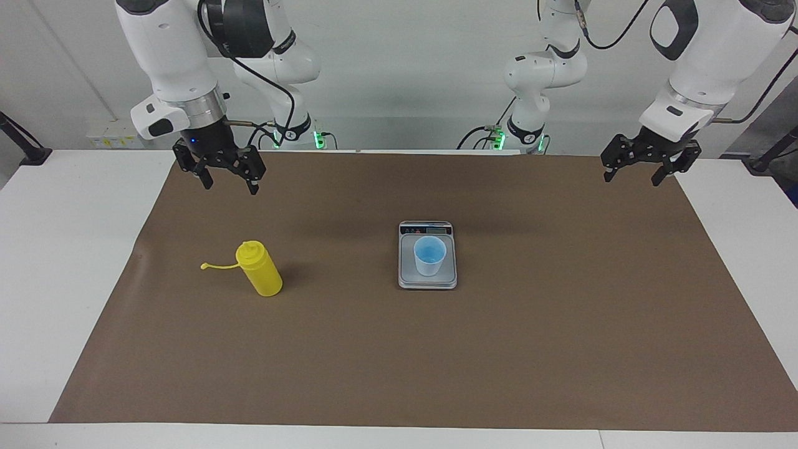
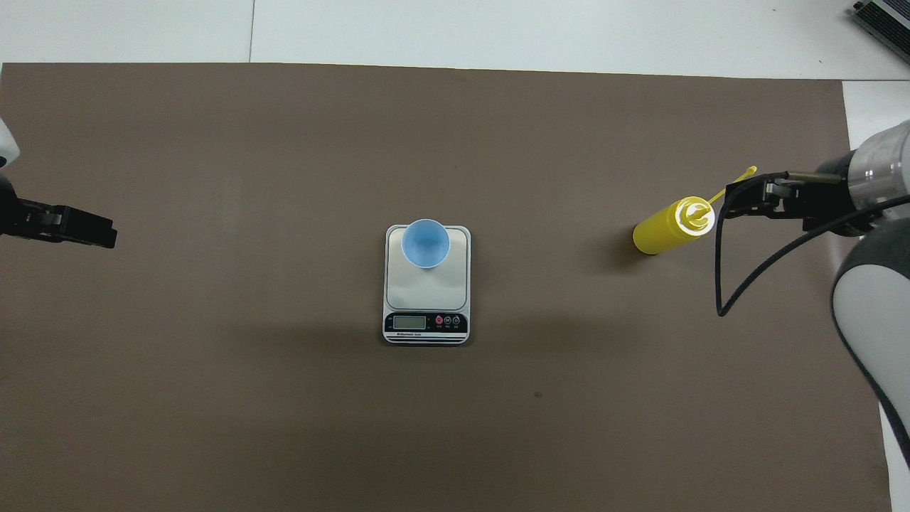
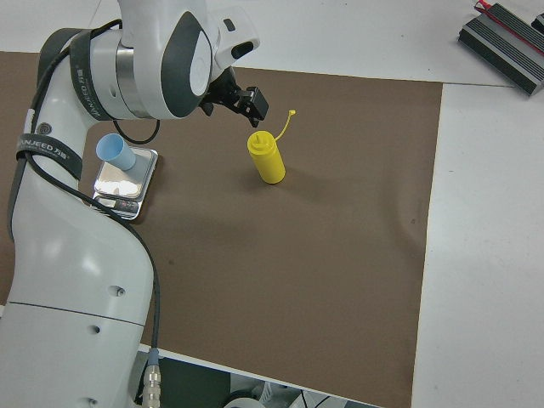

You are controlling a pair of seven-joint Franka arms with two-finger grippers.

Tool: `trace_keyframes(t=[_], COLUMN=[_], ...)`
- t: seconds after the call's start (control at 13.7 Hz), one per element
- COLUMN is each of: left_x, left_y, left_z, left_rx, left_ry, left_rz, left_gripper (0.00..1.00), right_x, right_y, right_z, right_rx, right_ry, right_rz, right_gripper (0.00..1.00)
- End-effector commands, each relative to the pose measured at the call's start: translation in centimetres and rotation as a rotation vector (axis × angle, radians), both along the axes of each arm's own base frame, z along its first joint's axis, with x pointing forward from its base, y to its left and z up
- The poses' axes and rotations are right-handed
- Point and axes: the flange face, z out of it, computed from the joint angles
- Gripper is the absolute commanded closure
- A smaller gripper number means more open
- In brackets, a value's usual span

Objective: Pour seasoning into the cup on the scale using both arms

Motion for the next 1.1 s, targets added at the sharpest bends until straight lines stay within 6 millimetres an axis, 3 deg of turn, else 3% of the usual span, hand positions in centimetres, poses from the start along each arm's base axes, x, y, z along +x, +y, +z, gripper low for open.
trace_keyframes(t=[0.0,0.37,1.02], left_x=[-0.7,-0.8,-0.8], left_y=[0.3,0.3,0.3], left_z=[0.2,0.3,0.2], left_rx=[0.003,0.003,0.003], left_ry=[-0.009,-0.009,-0.007], left_rz=[0.01,0.007,0.01], left_gripper=[0.0,0.0,0.0], right_x=[0.7,-1.0,-1.2], right_y=[0.0,0.5,0.7], right_z=[0.0,-2.2,-2.2], right_rx=[-0.017,-0.019,-0.019], right_ry=[0.027,0.072,0.072], right_rz=[0.025,0.061,0.067], right_gripper=[0.0,0.0,0.0])
